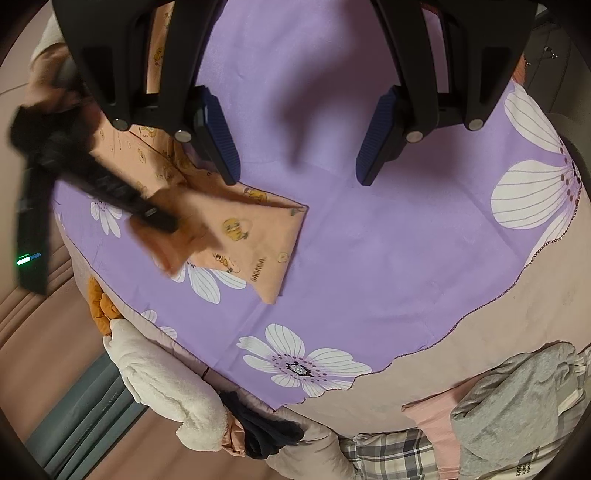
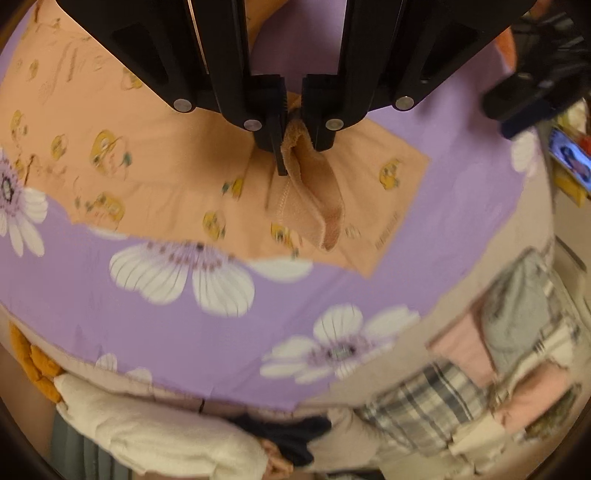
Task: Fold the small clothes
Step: 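Lift the held onesie side up with the right gripper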
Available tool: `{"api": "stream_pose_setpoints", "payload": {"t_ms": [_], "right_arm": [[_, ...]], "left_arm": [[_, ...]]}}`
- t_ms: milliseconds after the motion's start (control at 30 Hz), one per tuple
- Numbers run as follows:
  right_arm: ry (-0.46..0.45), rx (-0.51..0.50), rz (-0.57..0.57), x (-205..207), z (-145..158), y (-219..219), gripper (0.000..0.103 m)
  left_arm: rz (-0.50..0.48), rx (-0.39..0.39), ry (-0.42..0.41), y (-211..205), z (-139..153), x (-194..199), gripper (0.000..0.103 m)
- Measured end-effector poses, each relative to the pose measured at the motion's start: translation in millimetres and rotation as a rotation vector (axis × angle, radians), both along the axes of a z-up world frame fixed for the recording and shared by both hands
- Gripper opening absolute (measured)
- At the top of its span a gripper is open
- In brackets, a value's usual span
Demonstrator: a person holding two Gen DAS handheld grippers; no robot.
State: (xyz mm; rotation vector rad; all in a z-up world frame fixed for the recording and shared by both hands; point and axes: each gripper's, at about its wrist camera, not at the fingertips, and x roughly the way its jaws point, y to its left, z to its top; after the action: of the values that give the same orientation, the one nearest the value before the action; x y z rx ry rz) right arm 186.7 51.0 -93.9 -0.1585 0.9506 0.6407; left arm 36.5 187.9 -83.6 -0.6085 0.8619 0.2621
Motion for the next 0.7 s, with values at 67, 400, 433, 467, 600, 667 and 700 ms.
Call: {"api": "stream_pose_setpoints", "payload": {"t_ms": [67, 400, 433, 467, 600, 667, 700], "right_arm": [[-0.029, 0.05, 0.001, -1, 21, -7, 0.006], [-0.157, 0.193, -0.035, -3, 94, -41, 0.006], [-0.166, 0.199, -0.042, -4, 98, -44, 0.006], [-0.174, 0.202, -0.046, -4, 101, -47, 0.006], [-0.2, 0.231, -0.065, -7, 110, -61, 0.006], [-0.213, 0.247, -0.076, -9, 115, -69, 0.006], [-0.223, 0.251, -0.081, -10, 118, -73, 0.006]], "left_arm": [[-0.002, 0.003, -0.002, -1, 1, 1, 0.064], [-0.029, 0.009, 0.007, -9, 4, 8, 0.064], [-0.033, 0.011, 0.006, -10, 4, 9, 0.064], [-0.035, 0.012, 0.007, -11, 4, 10, 0.064], [-0.05, 0.014, 0.013, -15, 4, 15, 0.064], [-0.056, 0.015, 0.014, -17, 4, 18, 0.064], [-0.061, 0.016, 0.014, -18, 5, 19, 0.064]]}}
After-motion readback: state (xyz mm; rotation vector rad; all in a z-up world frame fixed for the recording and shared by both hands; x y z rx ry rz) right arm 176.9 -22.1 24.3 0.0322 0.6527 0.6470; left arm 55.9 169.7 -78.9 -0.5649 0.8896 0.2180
